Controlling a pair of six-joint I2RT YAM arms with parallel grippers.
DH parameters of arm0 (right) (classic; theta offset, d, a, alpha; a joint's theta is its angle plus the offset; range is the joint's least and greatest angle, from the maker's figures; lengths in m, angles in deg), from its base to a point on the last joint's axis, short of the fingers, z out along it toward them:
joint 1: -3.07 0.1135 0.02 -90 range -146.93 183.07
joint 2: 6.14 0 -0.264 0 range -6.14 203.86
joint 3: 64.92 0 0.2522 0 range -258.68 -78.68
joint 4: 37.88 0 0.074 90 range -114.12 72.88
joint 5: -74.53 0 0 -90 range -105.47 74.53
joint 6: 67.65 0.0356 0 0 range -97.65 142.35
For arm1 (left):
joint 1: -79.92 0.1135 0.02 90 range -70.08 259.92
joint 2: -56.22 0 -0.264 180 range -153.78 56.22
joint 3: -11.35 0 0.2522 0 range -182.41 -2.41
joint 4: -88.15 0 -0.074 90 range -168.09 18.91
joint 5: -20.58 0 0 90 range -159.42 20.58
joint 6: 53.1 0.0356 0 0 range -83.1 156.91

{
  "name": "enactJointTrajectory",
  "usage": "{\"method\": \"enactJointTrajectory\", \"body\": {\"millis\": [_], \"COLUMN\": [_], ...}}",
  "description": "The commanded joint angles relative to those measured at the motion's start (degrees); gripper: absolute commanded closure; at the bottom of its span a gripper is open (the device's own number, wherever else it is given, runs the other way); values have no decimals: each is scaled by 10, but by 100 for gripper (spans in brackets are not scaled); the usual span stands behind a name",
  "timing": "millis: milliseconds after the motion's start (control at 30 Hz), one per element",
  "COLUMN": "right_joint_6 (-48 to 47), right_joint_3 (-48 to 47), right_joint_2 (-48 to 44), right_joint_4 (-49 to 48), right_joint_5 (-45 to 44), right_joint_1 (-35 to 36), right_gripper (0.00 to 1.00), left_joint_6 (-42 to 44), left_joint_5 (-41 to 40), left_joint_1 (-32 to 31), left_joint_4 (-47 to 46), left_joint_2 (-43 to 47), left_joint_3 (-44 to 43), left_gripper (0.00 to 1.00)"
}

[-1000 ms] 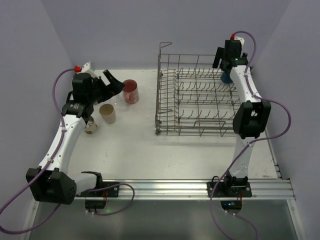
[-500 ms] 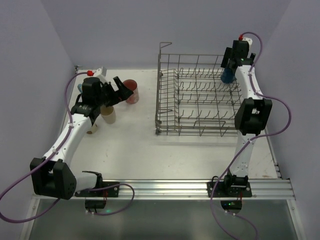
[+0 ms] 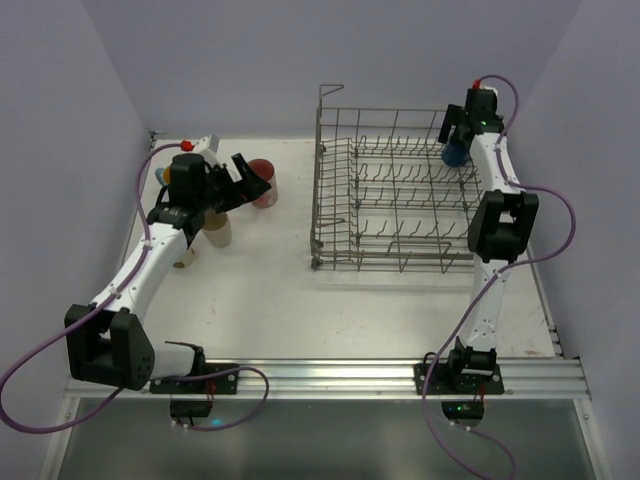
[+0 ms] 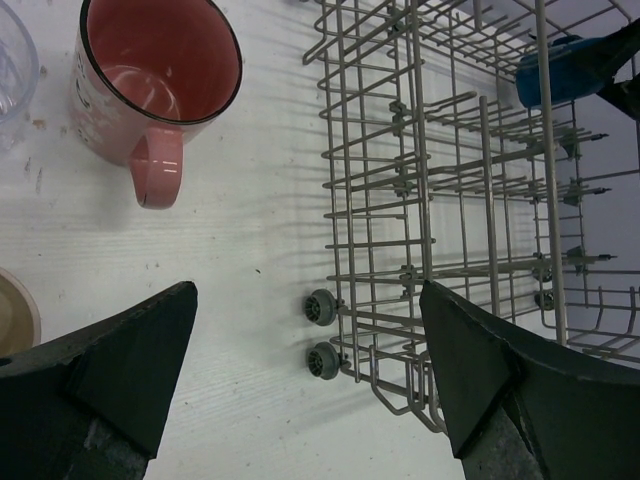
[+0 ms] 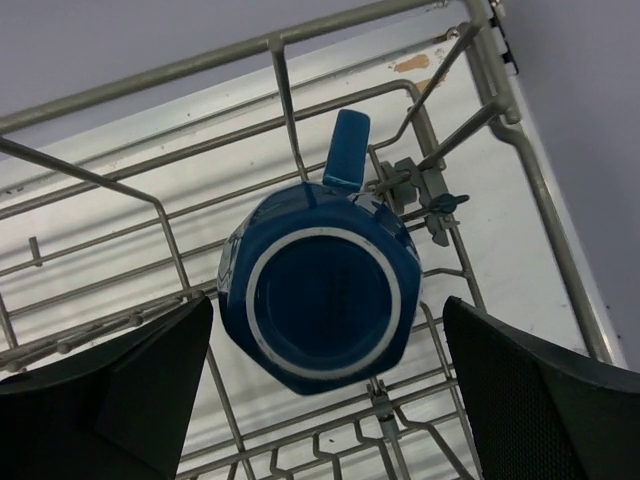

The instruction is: Unload the cups from the dish rack

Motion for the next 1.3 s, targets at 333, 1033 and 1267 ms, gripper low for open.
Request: {"method": "enactJointTrajectory", "body": {"millis": [333, 1033, 1267], "right_joint_6": [1, 2, 1], "right_joint_3": [-42, -68, -92], "right_joint_2": [27, 44, 58], "right_joint_4": [1, -12, 1], "right_joint_5": [25, 63, 73], "right_joint_1": [-10, -17, -17], "right_gripper": [2, 14, 32], "left_joint_6": [23, 22, 21], "left_joint_5": [19, 35, 43], "left_joint_1": [-4, -4, -4], "left_joint_4": [-38, -40, -44], "left_joint_2": [-15, -25, -30], "left_joint_3": [9, 14, 13], "left_gripper": [3, 4, 3]}}
